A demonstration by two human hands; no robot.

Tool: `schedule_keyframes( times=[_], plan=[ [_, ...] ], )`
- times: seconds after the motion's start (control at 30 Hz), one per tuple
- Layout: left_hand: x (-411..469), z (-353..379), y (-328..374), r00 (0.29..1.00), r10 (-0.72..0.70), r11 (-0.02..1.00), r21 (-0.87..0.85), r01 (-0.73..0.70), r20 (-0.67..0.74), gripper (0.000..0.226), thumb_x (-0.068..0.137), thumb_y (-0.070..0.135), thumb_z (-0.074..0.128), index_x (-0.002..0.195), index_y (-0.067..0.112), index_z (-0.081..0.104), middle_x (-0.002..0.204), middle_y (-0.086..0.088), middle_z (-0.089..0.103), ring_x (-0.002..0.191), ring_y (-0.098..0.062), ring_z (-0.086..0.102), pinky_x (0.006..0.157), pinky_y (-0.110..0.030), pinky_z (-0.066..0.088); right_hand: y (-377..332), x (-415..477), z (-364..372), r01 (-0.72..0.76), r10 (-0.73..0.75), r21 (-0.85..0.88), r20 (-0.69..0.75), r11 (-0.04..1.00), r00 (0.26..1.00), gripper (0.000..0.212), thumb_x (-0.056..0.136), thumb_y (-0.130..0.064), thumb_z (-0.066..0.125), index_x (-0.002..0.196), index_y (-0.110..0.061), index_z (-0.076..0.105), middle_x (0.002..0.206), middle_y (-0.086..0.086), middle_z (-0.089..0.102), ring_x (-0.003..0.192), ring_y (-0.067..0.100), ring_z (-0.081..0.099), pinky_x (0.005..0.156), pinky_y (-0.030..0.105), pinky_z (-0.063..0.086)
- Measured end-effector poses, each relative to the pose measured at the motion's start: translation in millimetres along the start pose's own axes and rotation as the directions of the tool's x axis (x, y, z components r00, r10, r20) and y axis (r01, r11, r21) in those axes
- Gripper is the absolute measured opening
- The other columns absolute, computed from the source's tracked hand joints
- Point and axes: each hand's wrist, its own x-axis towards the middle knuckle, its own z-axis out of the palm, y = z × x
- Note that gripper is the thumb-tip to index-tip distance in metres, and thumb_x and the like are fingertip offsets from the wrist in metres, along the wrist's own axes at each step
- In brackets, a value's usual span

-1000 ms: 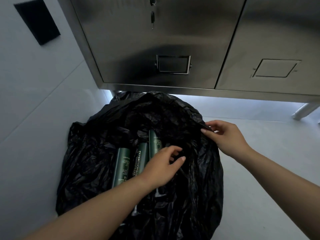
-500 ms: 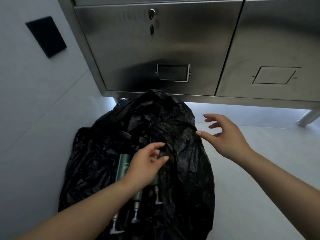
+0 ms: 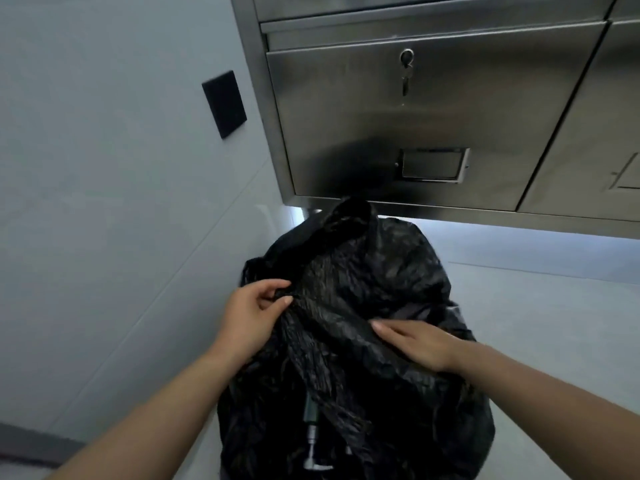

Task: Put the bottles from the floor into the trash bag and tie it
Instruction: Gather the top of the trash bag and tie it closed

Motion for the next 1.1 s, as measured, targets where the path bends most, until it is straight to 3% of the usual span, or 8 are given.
schedule_keyframes(
  times=[0.17, 0.27, 0.5, 0.67, 0.8, 0.9, 1.0, 1.1],
  plan=[
    [1.2, 16.2, 0.1, 0.98, 0.075, 0.995, -0.077, -0.062, 0.182, 0.025, 0.076, 0.021, 0.075, 0.076, 0.045, 0.067, 0.068, 0.015, 0.056, 0.049, 0.003, 0.051, 0.059, -0.012, 0.04, -31.9, -14.2, -38.2, 0.137, -0.087, 0.118, -0.355, 0.984, 0.931, 0.071, 0.069, -0.079, 0.035, 0.127, -0.041, 0.05, 0.126, -0.025, 0.051, 0.114, -0.008, 0.045, 0.089, 0.003, 0.029],
    [7.5, 21.5, 17.0, 0.964, 0.146, 0.973, -0.208, -0.1, 0.22, 0.019, 0.075, 0.021, 0.075, 0.077, 0.04, 0.071, 0.063, 0.02, 0.062, 0.052, 0.004, 0.054, 0.058, -0.007, 0.041, -64.5, -4.9, -36.1, 0.186, -0.172, 0.019, -0.288, 0.982, 0.942, 0.084, 0.063, -0.081, 0.042, 0.135, -0.038, 0.041, 0.137, -0.02, 0.043, 0.124, -0.004, 0.038, 0.101, 0.017, 0.031],
    [6.1, 3.1, 31.2, 0.938, 0.221, 0.934, -0.334, -0.124, 0.268, 0.026, 0.075, 0.019, 0.075, 0.083, 0.043, 0.073, 0.066, 0.022, 0.062, 0.06, 0.004, 0.058, 0.064, -0.007, 0.044, -74.0, 11.5, 5.7, 0.2, -0.126, 0.264, -0.272, 0.943, 0.954, 0.108, 0.049, -0.07, 0.066, 0.143, -0.036, 0.026, 0.131, -0.021, 0.045, 0.123, -0.008, 0.04, 0.096, 0.008, 0.031],
    [-3.3, -10.2, 21.2, 0.947, 0.138, 0.955, -0.293, -0.05, 0.288, 0.021, 0.073, 0.022, 0.078, 0.08, 0.042, 0.074, 0.071, 0.011, 0.07, 0.067, -0.001, 0.064, 0.068, -0.013, 0.048, -74.2, 7.4, 7.3, 0.291, -0.222, 0.171, -0.336, 0.941, 0.915, 0.039, 0.063, -0.056, 0.073, 0.099, -0.041, 0.068, 0.093, -0.025, 0.069, 0.091, -0.012, 0.06, 0.078, 0.007, 0.042],
    [-5.9, -1.0, 26.2, 0.918, 0.141, 0.974, -0.217, -0.062, 0.37, 0.018, 0.074, 0.023, 0.077, 0.069, 0.039, 0.072, 0.064, 0.013, 0.069, 0.063, 0.0, 0.061, 0.066, -0.015, 0.048, -61.8, -9.4, 4.0, 0.302, -0.257, 0.07, -0.369, 0.951, 0.894, 0.008, 0.073, -0.037, 0.075, 0.077, -0.032, 0.071, 0.07, -0.012, 0.065, 0.07, -0.003, 0.059, 0.065, 0.013, 0.04],
    [-8.2, 17.1, 43.9, 0.914, 0.173, 0.958, -0.279, -0.069, 0.368, 0.011, 0.076, 0.024, 0.075, 0.071, 0.032, 0.07, 0.066, 0.009, 0.068, 0.065, -0.005, 0.061, 0.068, -0.022, 0.05, -53.0, -27.4, -8.8, 0.351, -0.288, 0.059, -0.453, 0.935, 0.844, 0.021, 0.071, -0.042, 0.072, 0.087, -0.029, 0.071, 0.082, -0.012, 0.062, 0.08, -0.002, 0.058, 0.073, 0.012, 0.04],
    [-7.1, 31.6, 70.0, 0.912, 0.25, 0.929, -0.348, -0.13, 0.326, 0.007, 0.075, 0.025, 0.075, 0.074, 0.03, 0.07, 0.067, 0.009, 0.067, 0.064, -0.004, 0.06, 0.065, -0.018, 0.048, -50.8, -41.7, -22.4, 0.343, -0.224, 0.185, -0.47, 0.921, 0.854, 0.068, 0.06, -0.062, 0.069, 0.121, -0.036, 0.055, 0.114, -0.021, 0.062, 0.11, -0.009, 0.053, 0.096, 0.014, 0.038],
    [-3.2, 41.5, 96.5, 0.922, 0.306, 0.892, -0.41, -0.191, 0.236, 0.012, 0.073, 0.019, 0.077, 0.072, 0.029, 0.071, 0.07, 0.009, 0.071, 0.066, -0.002, 0.064, 0.066, -0.014, 0.049, -53.1, -43.5, -25.2, 0.271, -0.091, 0.341, -0.46, 0.9, 0.883, 0.097, 0.046, -0.072, 0.071, 0.133, -0.043, 0.038, 0.113, -0.024, 0.062, 0.112, -0.014, 0.049, 0.095, 0.009, 0.034]
  ],
)
